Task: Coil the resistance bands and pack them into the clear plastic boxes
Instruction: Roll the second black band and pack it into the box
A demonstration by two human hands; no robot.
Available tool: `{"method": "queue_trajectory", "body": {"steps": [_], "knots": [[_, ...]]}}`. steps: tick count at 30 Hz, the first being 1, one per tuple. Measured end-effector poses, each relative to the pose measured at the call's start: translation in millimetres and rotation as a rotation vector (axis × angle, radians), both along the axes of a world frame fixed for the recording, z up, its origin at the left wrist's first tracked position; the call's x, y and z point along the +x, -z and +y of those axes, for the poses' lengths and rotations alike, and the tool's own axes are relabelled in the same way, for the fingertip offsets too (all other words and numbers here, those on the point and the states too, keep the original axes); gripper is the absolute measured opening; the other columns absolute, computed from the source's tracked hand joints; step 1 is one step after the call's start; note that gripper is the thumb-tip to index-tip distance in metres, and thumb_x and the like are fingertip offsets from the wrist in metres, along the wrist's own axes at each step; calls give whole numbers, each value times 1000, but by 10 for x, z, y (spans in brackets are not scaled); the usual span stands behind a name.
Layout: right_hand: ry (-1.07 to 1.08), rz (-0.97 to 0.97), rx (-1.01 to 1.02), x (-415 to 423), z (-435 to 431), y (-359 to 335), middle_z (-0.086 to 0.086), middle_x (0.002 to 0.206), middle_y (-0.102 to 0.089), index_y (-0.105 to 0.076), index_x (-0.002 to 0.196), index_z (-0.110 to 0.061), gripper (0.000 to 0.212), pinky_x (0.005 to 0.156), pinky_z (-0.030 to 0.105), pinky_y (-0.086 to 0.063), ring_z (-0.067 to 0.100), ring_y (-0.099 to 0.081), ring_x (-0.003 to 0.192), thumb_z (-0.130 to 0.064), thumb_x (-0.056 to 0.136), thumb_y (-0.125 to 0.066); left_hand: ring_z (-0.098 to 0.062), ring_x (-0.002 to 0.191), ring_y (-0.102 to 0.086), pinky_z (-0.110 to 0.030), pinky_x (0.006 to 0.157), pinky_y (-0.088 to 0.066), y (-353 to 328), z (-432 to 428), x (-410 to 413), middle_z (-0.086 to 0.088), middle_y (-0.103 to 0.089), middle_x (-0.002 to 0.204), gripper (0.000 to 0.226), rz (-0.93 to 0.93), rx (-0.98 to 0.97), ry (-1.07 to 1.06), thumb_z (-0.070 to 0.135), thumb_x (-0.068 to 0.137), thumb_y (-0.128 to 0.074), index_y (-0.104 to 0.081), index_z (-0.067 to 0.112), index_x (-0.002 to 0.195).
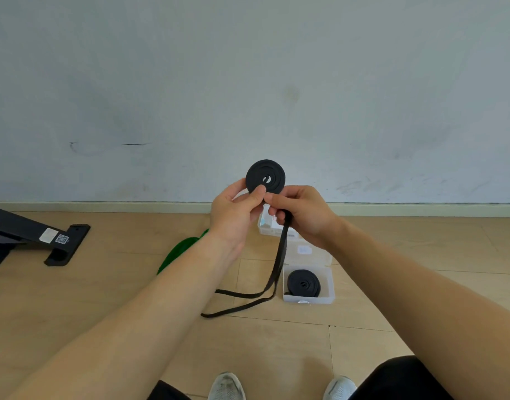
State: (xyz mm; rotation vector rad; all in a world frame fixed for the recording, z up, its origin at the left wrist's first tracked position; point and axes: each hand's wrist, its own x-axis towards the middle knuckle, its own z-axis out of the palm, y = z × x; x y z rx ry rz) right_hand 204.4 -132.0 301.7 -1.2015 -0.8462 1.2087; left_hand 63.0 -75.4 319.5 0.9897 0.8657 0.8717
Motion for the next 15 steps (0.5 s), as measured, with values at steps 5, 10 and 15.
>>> {"method": "queue_trajectory", "body": {"steps": [5,10,15], "knots": [[-34,-155,-22,16,-5,-3,10,70,-64,-70,85,4,21,57,25,-45,17,-49,58,-15,91,-74,-14,88,-76,-28,87,-58,-81,105,-53,-5,-80,94,17,237,193,20,9,91,-73,-73,15,107],[-174,-401,-86,139,-51,18,9,74,-67,-78,95,-4,13,62,26,-52,20,-55,59,-12,85,-80,-14,87,-77,-36,92,-58,-177,259,-234,-3,-80,92,24,574,466,187,14,87,-79,-72,21,109],[-193,-378,-69,168,-64,-1,16,78,-72,-77,93,0,18,57,23,-47,16,-50,55,-17,89,-77,-7,84,-75,-25,84,-52,-264,355,-299,4,-79,86,25,656,560,261,16,86,-80,-71,22,109]]}}
